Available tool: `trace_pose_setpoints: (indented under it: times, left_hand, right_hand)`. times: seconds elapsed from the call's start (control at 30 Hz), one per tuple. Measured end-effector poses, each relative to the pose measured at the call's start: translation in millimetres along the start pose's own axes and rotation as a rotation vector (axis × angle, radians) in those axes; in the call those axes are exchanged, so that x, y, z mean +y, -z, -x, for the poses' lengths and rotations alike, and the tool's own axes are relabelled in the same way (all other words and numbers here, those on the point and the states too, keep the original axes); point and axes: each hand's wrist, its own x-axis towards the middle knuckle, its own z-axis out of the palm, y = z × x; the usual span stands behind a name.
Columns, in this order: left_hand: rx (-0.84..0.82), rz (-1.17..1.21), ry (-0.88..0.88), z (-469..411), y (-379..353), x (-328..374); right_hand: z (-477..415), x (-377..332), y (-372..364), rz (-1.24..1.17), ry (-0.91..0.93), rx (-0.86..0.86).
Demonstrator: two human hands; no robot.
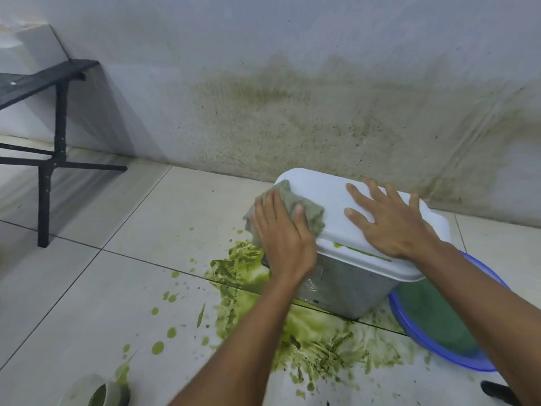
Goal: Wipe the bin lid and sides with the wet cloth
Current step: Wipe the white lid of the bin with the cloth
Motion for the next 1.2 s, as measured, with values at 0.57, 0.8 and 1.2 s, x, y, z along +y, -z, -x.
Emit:
trace_pose_setpoints:
  times: [0.57, 0.8, 1.2]
  left_hand:
    - [0.094, 0.049, 0.046, 10.5, -11.7, -4.4]
    - [0.039, 0.16, -0.048, 94.5, -52.6, 32.1]
    - [0.025, 0.084, 0.173, 10.4, -7.6, 16.1]
  right_hand:
    - [-0.8, -2.1, -3.0, -0.004, -0.025, 0.015]
    - [0.4, -2.4, -2.1, -0.024, -0.026, 0.021]
    - [-1.1, 0.4, -1.2, 0.003, -0.021, 0.008]
